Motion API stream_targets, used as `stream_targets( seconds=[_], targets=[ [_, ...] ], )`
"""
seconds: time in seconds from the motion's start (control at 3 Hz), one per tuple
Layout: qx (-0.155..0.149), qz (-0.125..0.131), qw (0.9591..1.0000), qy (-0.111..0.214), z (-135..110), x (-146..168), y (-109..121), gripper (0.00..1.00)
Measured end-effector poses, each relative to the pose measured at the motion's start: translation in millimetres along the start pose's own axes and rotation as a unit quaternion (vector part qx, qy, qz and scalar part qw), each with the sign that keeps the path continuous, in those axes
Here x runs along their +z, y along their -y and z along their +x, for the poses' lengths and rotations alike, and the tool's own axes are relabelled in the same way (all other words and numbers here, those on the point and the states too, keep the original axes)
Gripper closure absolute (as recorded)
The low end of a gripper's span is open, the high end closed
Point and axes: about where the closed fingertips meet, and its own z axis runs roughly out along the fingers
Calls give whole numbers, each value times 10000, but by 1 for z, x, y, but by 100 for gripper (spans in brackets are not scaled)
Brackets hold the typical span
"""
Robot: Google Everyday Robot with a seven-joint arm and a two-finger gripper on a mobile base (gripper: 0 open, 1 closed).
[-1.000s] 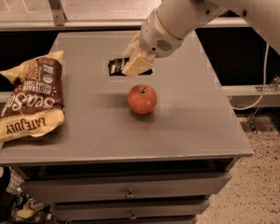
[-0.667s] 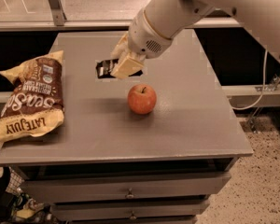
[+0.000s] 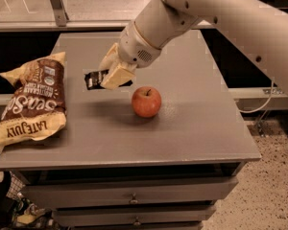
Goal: Move rxbar chocolate near brown chip bag
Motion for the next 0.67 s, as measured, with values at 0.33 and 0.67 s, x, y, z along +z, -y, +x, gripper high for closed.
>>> stream_targets(
  seconds=[0.33,0.67],
  targets=[
    [-155,-224,9993,270,-13,18,-17,100],
    [-308,-452,9975,451,-25,31,-26,100]
  ],
)
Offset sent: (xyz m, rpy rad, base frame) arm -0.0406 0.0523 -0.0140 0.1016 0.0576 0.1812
